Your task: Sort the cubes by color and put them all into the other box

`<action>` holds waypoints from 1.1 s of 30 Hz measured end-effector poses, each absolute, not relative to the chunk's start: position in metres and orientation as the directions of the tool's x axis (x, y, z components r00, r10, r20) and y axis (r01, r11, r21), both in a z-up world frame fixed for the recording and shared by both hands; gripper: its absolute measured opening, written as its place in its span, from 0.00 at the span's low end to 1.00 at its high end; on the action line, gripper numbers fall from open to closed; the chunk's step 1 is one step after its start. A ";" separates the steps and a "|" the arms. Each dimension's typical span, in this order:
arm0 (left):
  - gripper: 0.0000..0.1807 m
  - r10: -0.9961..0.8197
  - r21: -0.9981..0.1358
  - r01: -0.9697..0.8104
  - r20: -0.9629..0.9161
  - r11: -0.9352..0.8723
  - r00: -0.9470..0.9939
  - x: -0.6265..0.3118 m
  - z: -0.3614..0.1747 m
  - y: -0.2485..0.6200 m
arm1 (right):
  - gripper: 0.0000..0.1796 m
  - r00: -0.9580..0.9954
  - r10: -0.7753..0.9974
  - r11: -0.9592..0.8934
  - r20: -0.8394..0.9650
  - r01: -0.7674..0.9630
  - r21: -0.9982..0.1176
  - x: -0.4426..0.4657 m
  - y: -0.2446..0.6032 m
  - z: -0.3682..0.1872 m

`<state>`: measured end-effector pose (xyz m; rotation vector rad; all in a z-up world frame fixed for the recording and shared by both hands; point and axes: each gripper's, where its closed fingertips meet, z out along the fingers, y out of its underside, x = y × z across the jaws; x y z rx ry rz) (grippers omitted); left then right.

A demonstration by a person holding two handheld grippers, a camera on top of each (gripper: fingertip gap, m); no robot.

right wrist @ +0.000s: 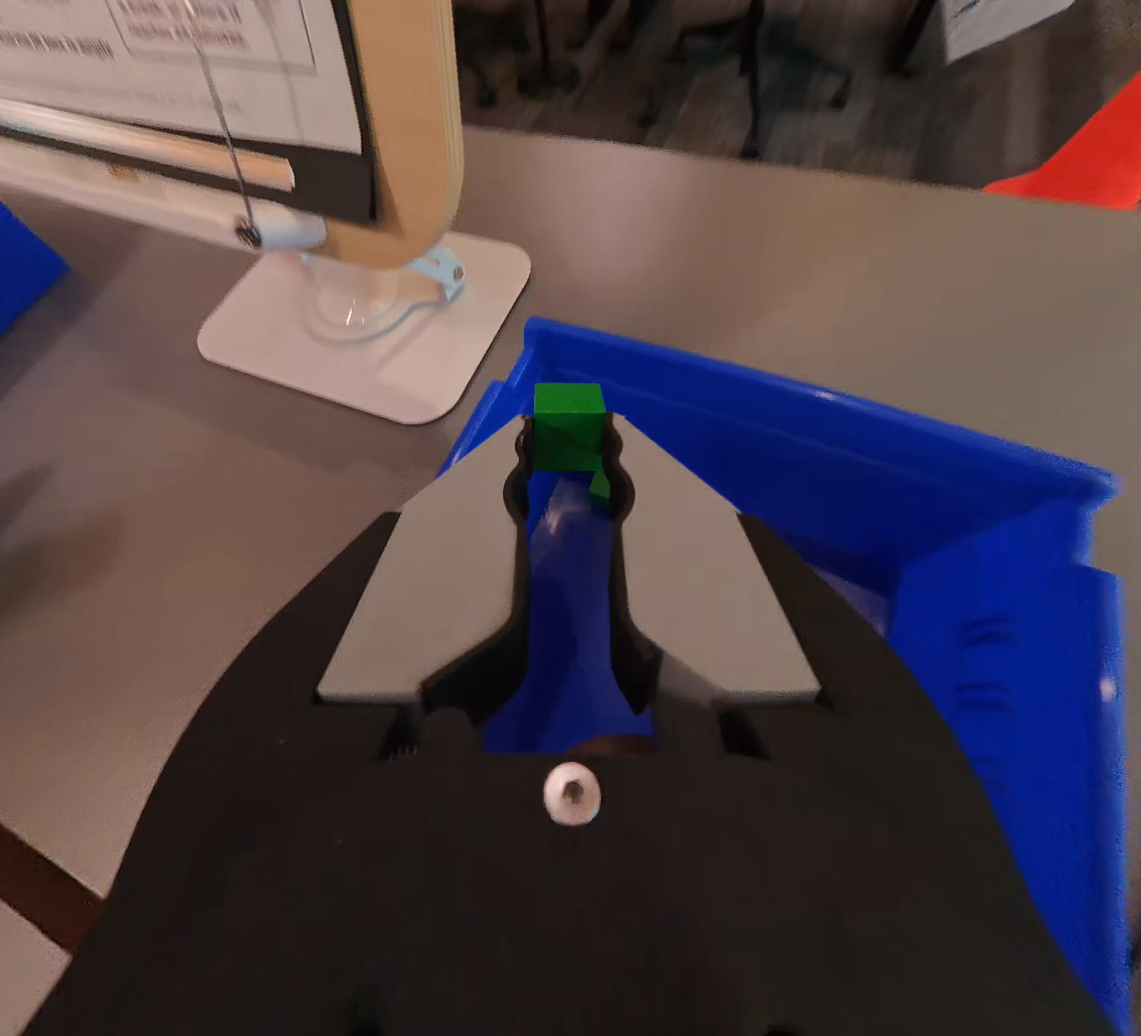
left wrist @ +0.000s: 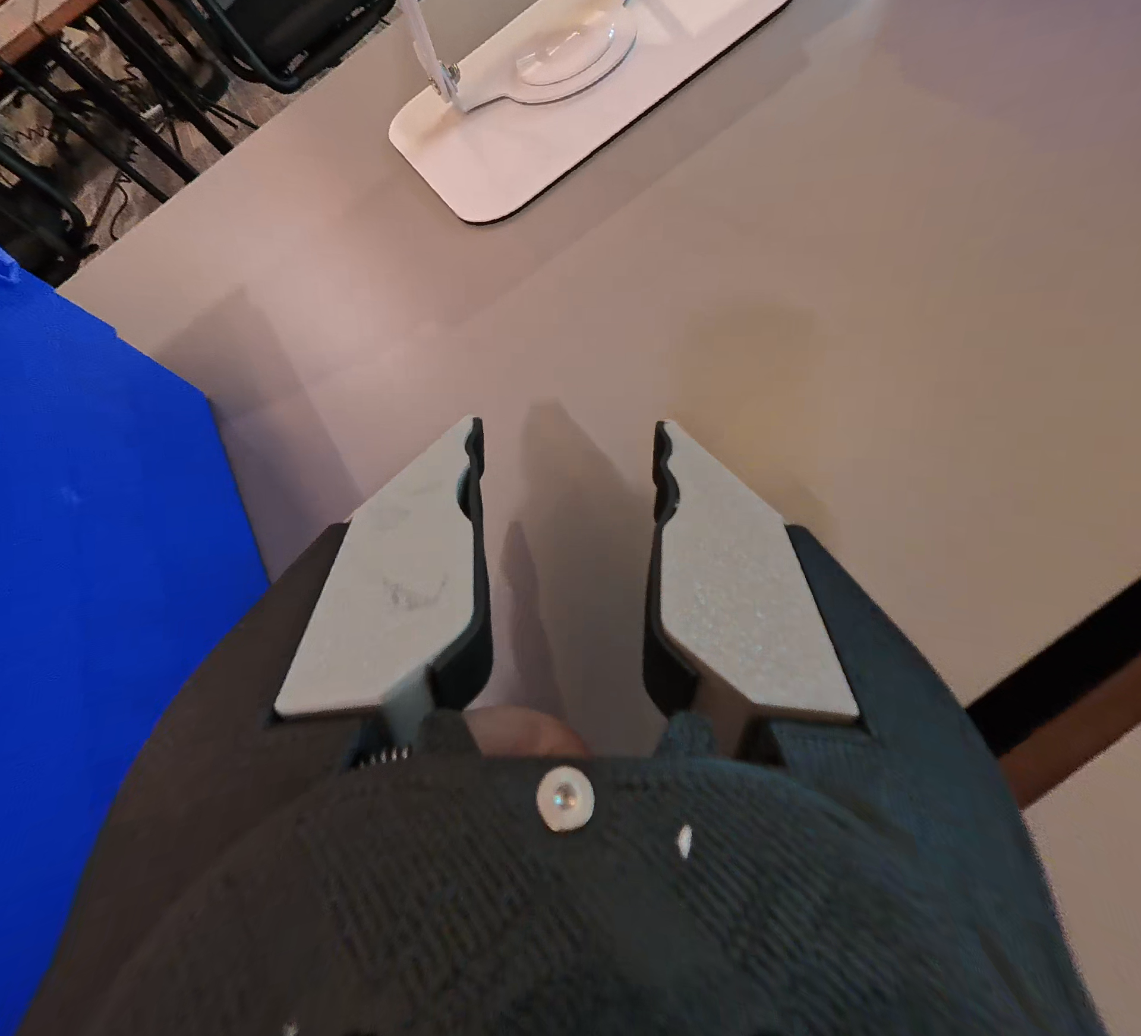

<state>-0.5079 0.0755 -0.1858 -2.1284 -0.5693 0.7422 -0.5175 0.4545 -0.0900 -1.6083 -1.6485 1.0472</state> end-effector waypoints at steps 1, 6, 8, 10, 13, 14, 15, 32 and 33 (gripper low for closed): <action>0.29 0.615 -0.800 0.154 -0.307 -0.580 0.726 -0.509 -0.187 0.075 | 0.11 -0.098 0.989 -0.039 -0.112 0.555 -0.831 -0.521 0.452 -0.104; 0.30 0.615 -0.792 0.175 -0.293 -0.586 0.732 -0.510 -0.193 0.075 | 0.11 -0.108 0.986 -0.025 -0.127 0.656 -0.754 -0.532 0.450 -0.143; 0.32 0.617 -0.788 0.166 -0.312 -0.593 0.722 -0.511 -0.192 0.073 | 0.11 -0.114 0.984 -0.019 -0.135 0.687 -0.726 -0.534 0.446 -0.156; 0.32 0.614 -0.783 0.169 -0.313 -0.598 0.725 -0.511 -0.194 0.073 | 0.11 -0.117 0.984 -0.008 -0.135 0.728 -0.686 -0.534 0.445 -0.171; 0.32 0.609 -0.779 0.170 -0.313 -0.603 0.729 -0.511 -0.196 0.073 | 0.11 -0.114 0.980 -0.024 -0.162 0.744 -0.668 -0.535 0.444 -0.180; 0.32 0.601 -0.778 0.165 -0.312 -0.606 0.736 -0.509 -0.196 0.074 | 0.11 -0.115 0.979 -0.027 -0.168 0.745 -0.666 -0.535 0.443 -0.181; 0.32 0.595 -0.778 0.159 -0.312 -0.607 0.741 -0.508 -0.196 0.075 | 0.11 -0.119 0.977 -0.029 -0.176 0.746 -0.665 -0.535 0.442 -0.181; 0.33 0.588 -0.771 0.151 -0.326 -0.618 0.741 -0.507 -0.197 0.075 | 0.08 -0.167 0.978 -0.051 -0.126 0.393 -0.918 -0.518 0.433 -0.039; 0.33 0.587 -0.769 0.148 -0.332 -0.621 0.738 -0.507 -0.197 0.075 | 0.08 -0.192 0.975 -0.041 -0.114 0.348 -0.937 -0.511 0.425 -0.021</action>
